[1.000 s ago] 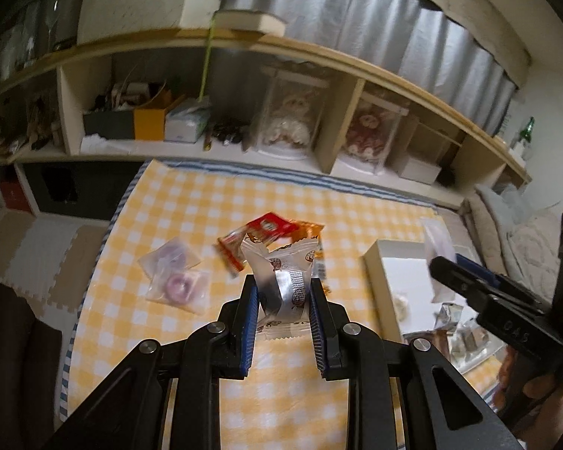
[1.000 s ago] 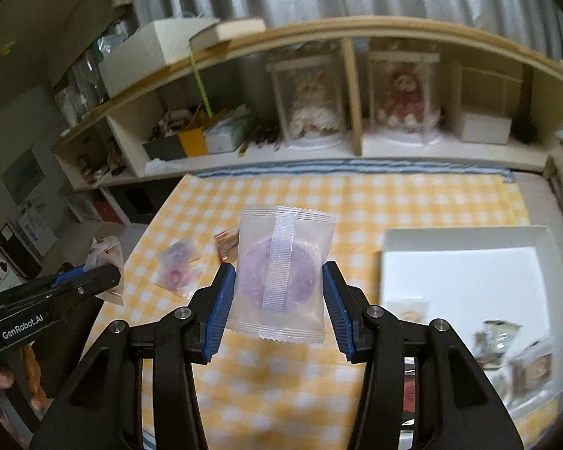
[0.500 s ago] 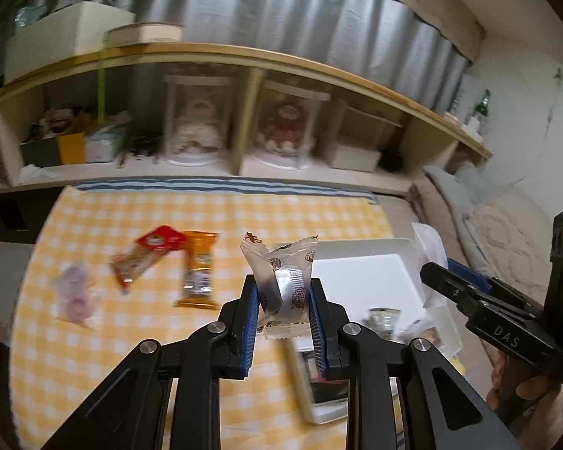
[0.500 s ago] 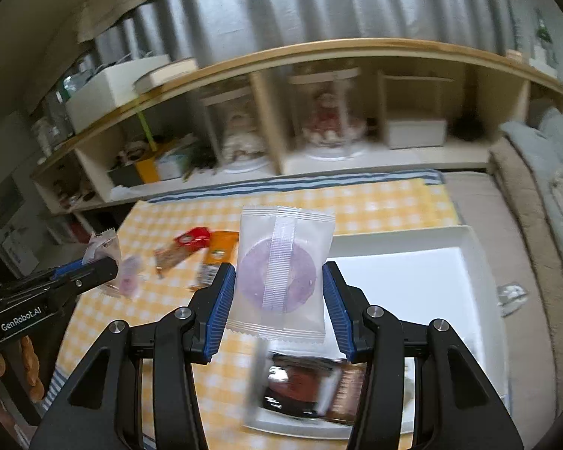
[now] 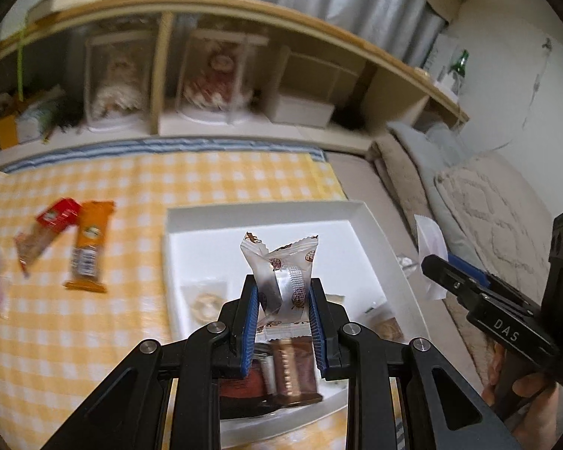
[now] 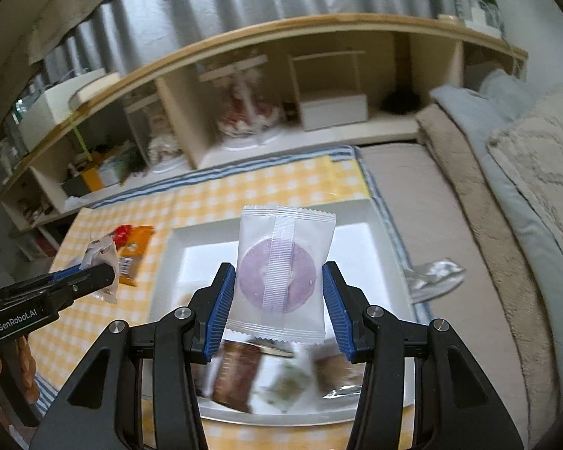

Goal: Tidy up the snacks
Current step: 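Carry both held pouches to the tray and release them inside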

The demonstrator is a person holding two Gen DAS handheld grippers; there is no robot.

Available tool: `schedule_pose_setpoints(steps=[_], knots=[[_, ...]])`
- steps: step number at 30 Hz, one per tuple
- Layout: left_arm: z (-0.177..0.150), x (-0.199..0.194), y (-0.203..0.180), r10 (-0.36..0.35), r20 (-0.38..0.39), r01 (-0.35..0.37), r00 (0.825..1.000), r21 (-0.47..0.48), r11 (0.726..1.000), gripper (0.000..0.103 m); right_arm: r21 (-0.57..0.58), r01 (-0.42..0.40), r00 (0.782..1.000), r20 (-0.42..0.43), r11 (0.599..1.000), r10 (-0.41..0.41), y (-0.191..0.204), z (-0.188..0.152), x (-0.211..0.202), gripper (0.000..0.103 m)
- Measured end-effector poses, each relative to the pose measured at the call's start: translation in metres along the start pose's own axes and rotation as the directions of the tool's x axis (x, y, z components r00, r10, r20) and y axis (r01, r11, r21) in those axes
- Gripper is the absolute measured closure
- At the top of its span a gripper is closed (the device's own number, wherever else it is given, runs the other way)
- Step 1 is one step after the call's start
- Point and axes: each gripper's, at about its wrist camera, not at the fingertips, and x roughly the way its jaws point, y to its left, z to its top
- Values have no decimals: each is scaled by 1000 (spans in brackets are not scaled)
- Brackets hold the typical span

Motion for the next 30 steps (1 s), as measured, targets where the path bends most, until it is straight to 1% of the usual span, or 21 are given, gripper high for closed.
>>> schedule_pose_setpoints(steps=[4,8,12,18,23,26,28,29,30], knots=[[6,38,-8,-6,-41,5,999,-9,1000,78,11,17,1000,-21,1000,-17,-22,-2,7,55],[11,73,-9,-15,-78,12,997,-45,999,78,12,26,998,-54,1000,-26,-37,-5,20,55],[16,111,-5,-9,-114,0,993,-73,997,78,21,19,996,-87,1000,-17,-49,-8,36,55],[19,156,7,3,-152,-20,988,-107,994,78,20,22,990,-140,1000,-19,-59,-9,65,55],[21,182,17,16,-169,-37,985,-122,992,78,38,24,983,-180,999,-16,-65,-9,87,55],[23,190,19,29,-168,-49,985,-118,992,77,44,31,980,-195,999,-22,-68,-6,98,54],[24,194,21,39,-168,-60,985,-118,991,73,60,26,980,-197,998,-13,-72,-4,103,53],[24,197,21,40,-169,-61,985,-117,991,66,70,26,980,-200,997,-11,-74,-3,105,52],[24,198,20,43,-169,-63,985,-116,991,57,80,26,979,-206,996,-9,-76,-2,106,51]])
